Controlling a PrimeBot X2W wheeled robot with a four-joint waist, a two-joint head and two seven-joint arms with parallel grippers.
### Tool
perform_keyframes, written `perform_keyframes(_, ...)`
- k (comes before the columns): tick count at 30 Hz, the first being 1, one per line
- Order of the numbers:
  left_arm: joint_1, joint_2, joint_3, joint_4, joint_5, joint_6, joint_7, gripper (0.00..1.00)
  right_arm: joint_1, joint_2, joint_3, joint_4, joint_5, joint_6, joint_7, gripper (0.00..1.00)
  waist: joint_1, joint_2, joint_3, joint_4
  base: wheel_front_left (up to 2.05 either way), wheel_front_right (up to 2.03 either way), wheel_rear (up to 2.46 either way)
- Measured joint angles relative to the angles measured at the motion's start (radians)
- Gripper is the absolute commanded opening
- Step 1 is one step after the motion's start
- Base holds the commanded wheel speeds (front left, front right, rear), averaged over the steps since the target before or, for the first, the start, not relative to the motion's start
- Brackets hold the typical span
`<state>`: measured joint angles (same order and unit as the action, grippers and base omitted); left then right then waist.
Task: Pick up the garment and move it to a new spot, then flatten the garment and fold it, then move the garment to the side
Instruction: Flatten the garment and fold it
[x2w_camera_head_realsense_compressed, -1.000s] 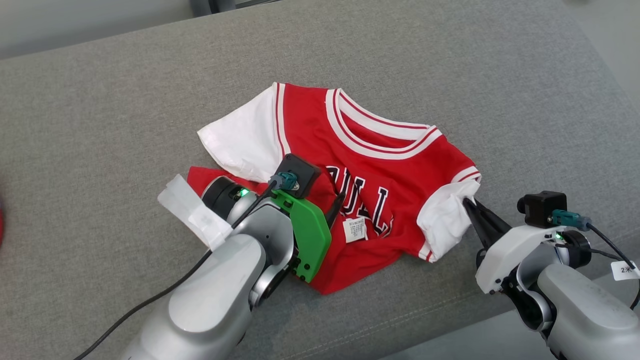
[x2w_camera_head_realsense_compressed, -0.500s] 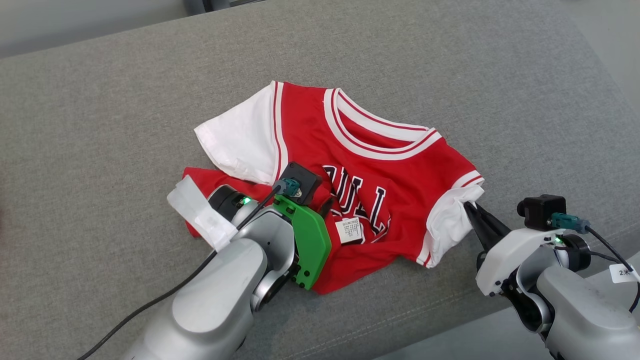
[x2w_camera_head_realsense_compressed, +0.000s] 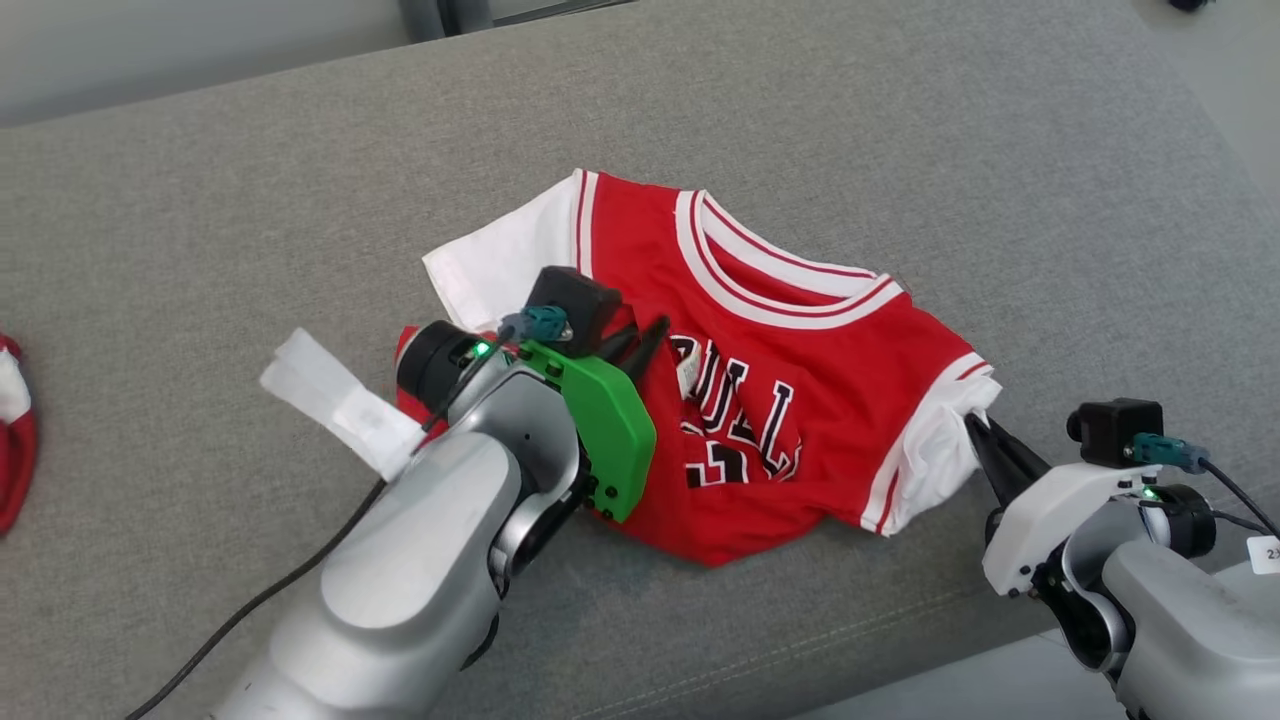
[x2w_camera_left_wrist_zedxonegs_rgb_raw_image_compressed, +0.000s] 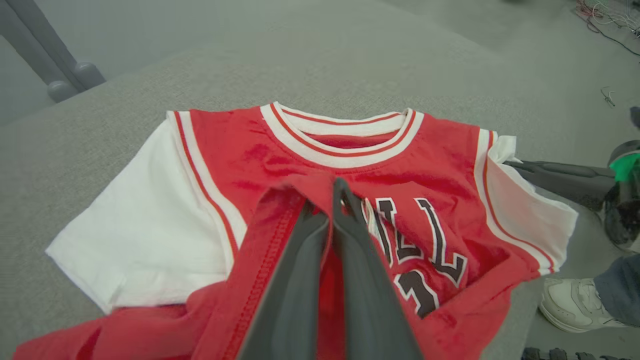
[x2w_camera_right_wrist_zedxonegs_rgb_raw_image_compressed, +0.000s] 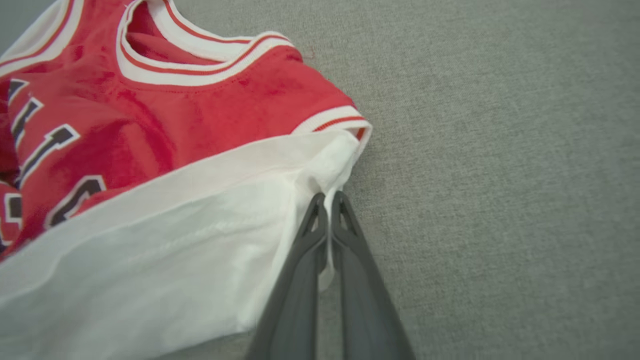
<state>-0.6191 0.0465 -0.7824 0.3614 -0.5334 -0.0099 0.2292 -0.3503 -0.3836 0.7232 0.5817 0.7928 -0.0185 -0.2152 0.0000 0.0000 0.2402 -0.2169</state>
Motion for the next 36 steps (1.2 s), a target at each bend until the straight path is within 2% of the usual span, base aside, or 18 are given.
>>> perform_keyframes(3,-0.006,0.0,0.047,-0.029,-0.017,0.003,-0.038,0.0,0.018,-0.012,-0.006,0.019,0.009,0.001,-0.002,0.0,0.0,0.0,-0.008,0.017,0.0,0.0,0.0)
perform_keyframes(4,-0.006,-0.001,0.065,-0.041,-0.018,0.007,-0.049,0.0,0.027,-0.018,-0.007,0.024,0.01,0.001,-0.002,0.25,0.0,0.0,-0.011,0.024,0.0,0.0,0.0)
perform_keyframes(5,-0.006,-0.001,0.085,-0.054,-0.021,0.014,-0.064,0.0,0.035,-0.026,-0.008,0.029,0.009,0.0,-0.004,0.81,0.0001,0.0,-0.015,0.031,0.0,0.0,0.0)
perform_keyframes(6,-0.005,0.002,0.103,-0.068,-0.03,0.02,-0.076,0.0,0.041,-0.035,-0.009,0.032,0.007,-0.002,-0.005,1.0,0.0001,0.0,-0.019,0.038,0.0,0.0,0.0)
perform_keyframes(11,0.075,0.035,0.162,-0.161,-0.073,0.055,-0.124,0.0,0.076,-0.117,-0.023,0.015,-0.014,-0.035,-0.009,1.0,0.0,0.0,-0.039,0.078,0.0,0.0,0.0)
perform_keyframes(15,0.22,0.042,0.169,-0.214,-0.104,0.073,-0.144,0.0,0.118,-0.164,-0.042,-0.074,-0.02,-0.051,-0.015,1.0,0.0,0.0,-0.051,0.117,0.0,0.0,0.0)
perform_keyframes(17,0.323,0.043,0.174,-0.255,-0.137,0.086,-0.165,0.0,0.136,-0.171,-0.043,-0.16,-0.03,-0.064,-0.019,1.0,0.0,0.0,-0.058,0.146,0.0,0.0,0.0)
perform_keyframes(21,0.423,0.052,0.198,-0.309,-0.152,0.097,-0.214,0.0,0.18,-0.164,-0.007,-0.246,-0.056,-0.07,-0.018,1.0,0.0,0.0,-0.064,0.178,0.0,0.0,0.0)
perform_keyframes(28,0.545,0.094,0.215,-0.351,-0.153,0.104,-0.267,0.0,0.344,-0.159,0.011,-0.282,-0.042,-0.098,0.016,1.0,0.0,0.0,-0.074,0.213,0.0,0.0,0.0)
perform_keyframes(36,0.631,0.131,0.26,-0.409,-0.153,0.107,-0.307,0.0,0.398,-0.228,-0.012,-0.332,-0.055,-0.105,0.055,1.0,0.0,0.0,-0.069,0.198,0.0,0.0,0.0)
